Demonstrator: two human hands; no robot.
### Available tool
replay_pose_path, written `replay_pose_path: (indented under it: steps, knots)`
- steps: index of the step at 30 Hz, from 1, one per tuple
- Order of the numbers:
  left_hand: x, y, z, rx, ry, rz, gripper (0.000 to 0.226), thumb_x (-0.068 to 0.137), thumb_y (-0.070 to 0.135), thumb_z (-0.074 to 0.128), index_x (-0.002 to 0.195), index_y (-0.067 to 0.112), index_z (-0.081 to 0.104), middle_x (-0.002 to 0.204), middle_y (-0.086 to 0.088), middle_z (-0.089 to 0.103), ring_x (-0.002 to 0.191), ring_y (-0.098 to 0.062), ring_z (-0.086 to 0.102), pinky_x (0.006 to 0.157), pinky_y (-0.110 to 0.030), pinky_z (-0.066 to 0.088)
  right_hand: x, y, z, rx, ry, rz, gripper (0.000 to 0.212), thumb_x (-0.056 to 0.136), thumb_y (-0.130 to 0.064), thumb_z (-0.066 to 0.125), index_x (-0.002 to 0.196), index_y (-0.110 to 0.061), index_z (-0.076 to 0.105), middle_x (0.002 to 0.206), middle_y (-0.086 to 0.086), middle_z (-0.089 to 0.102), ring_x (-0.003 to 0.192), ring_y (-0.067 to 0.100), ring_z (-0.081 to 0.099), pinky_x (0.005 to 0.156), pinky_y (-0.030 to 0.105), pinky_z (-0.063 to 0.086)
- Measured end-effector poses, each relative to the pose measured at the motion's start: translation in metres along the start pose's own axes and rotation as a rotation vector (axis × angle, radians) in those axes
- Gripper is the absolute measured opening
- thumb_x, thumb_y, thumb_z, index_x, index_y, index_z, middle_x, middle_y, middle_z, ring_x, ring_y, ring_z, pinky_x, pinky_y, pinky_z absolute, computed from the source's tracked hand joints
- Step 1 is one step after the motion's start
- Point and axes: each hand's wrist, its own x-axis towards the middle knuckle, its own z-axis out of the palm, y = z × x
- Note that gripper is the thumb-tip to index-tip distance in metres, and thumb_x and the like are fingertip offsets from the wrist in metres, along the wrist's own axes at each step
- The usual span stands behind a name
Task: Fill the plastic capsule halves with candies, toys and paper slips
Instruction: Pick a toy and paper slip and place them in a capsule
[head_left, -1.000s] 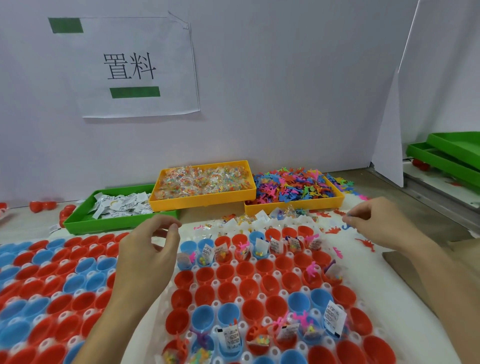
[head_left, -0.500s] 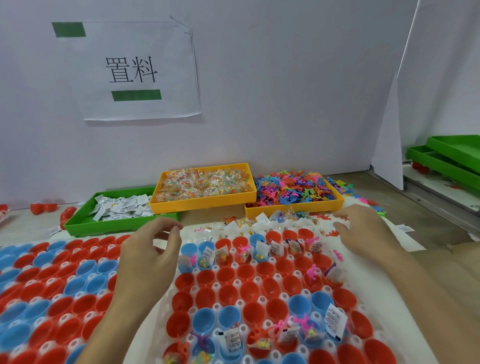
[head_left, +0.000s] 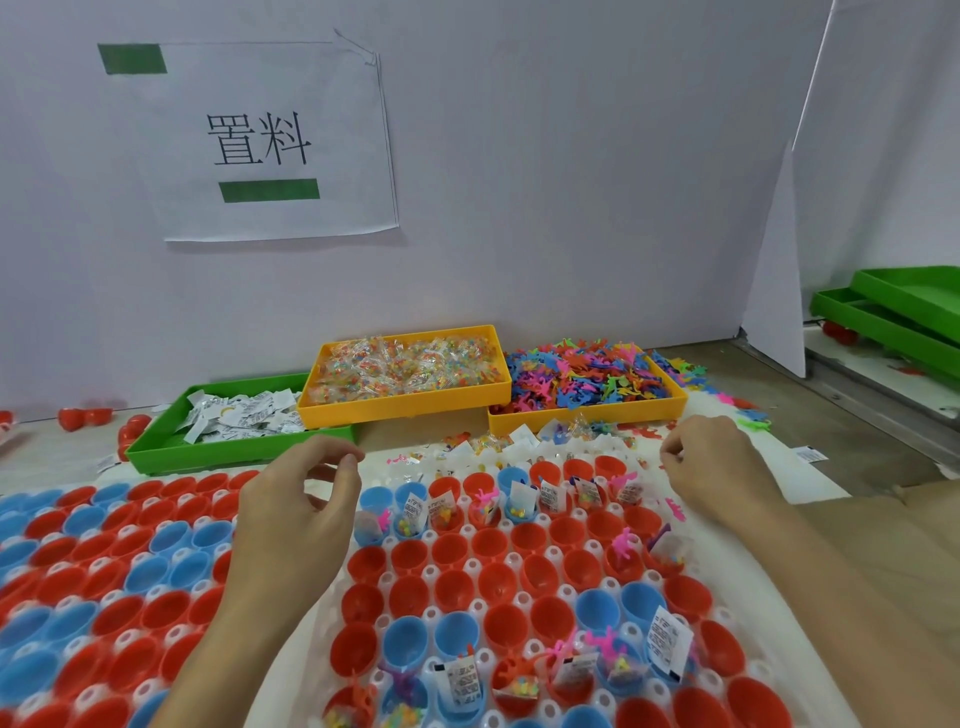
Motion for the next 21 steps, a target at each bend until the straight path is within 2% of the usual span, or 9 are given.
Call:
replay_pose_path:
  steps: [3, 6, 8, 10, 14, 17, 21]
  knots:
    - [0.000, 0.000, 0.000, 0.002, 0.007, -0.001, 0.025, 0.094, 0.008, 0.060, 0.085, 0.031, 0.062, 0.083, 0.022, 0.063, 0.079, 0.003, 0.059, 0.061, -0.012, 0.040, -0.001, -0.002, 0.000, -0.018, 0.065, -0.006, 0.018, 0.097, -0.016, 0.054, 0.086, -0.019, 0.069, 0.086, 0.003, 0.068, 0.078, 0.017, 0.059, 0.073, 0.035, 0.057]
    - [0.000, 0.000, 0.000, 0.008, 0.005, -0.004, 0.023, 0.094, 0.008, 0.059, 0.086, 0.028, 0.064, 0.083, 0.021, 0.063, 0.080, 0.000, 0.059, 0.061, -0.013, 0.040, -0.001, -0.001, 0.001, 0.054, 0.132, -0.076, 0.016, 0.099, -0.022, 0.055, 0.098, -0.019, 0.070, 0.100, 0.003, 0.068, 0.093, 0.018, 0.056, 0.081, 0.037, 0.054]
    - [0.000, 0.000, 0.000, 0.004, 0.004, -0.007, 0.022, 0.094, 0.007, 0.059, 0.086, 0.027, 0.064, 0.083, 0.020, 0.063, 0.079, 0.000, 0.060, 0.061, -0.012, 0.039, -0.001, -0.003, 0.001, 0.109, 0.080, -0.123, 0.017, 0.098, -0.028, 0.059, 0.106, -0.020, 0.072, 0.106, 0.001, 0.067, 0.102, 0.019, 0.053, 0.089, 0.041, 0.051]
    - [0.000, 0.001, -0.001, -0.005, 0.008, -0.007, 0.021, 0.094, 0.007, 0.059, 0.085, 0.026, 0.065, 0.083, 0.020, 0.064, 0.080, 0.002, 0.060, 0.060, -0.010, 0.039, -0.001, -0.004, 0.002, 0.070, -0.001, -0.148, 0.018, 0.096, -0.032, 0.062, 0.104, -0.022, 0.075, 0.107, 0.001, 0.067, 0.106, 0.019, 0.051, 0.091, 0.042, 0.050]
    - [0.000, 0.002, -0.001, -0.004, 0.011, -0.006, 0.022, 0.094, 0.008, 0.059, 0.086, 0.027, 0.064, 0.083, 0.021, 0.063, 0.083, 0.005, 0.059, 0.061, -0.012, 0.039, 0.000, -0.001, 0.003, 0.148, -0.020, -0.153, 0.003, 0.090, -0.029, 0.070, 0.089, -0.026, 0.070, 0.099, -0.002, 0.061, 0.101, 0.017, 0.051, 0.085, 0.039, 0.051]
    - [0.000, 0.002, -0.001, 0.004, 0.016, -0.009, 0.022, 0.094, 0.008, 0.059, 0.086, 0.028, 0.064, 0.083, 0.021, 0.063, 0.080, 0.001, 0.059, 0.061, -0.012, 0.040, 0.003, 0.006, 0.003, 0.239, -0.010, -0.139, 0.013, 0.089, -0.025, 0.072, 0.082, -0.027, 0.061, 0.096, -0.002, 0.062, 0.090, 0.014, 0.054, 0.075, 0.031, 0.047]
    - [0.000, 0.002, -0.001, 0.013, 0.022, -0.003, 0.024, 0.094, 0.008, 0.060, 0.086, 0.030, 0.063, 0.083, 0.023, 0.061, 0.079, 0.001, 0.059, 0.060, -0.010, 0.039, 0.007, 0.012, -0.005, 0.437, 0.081, -0.130, 0.022, 0.090, -0.015, 0.071, 0.078, -0.026, 0.057, 0.080, 0.001, 0.067, 0.072, 0.014, 0.063, 0.060, 0.024, 0.045]
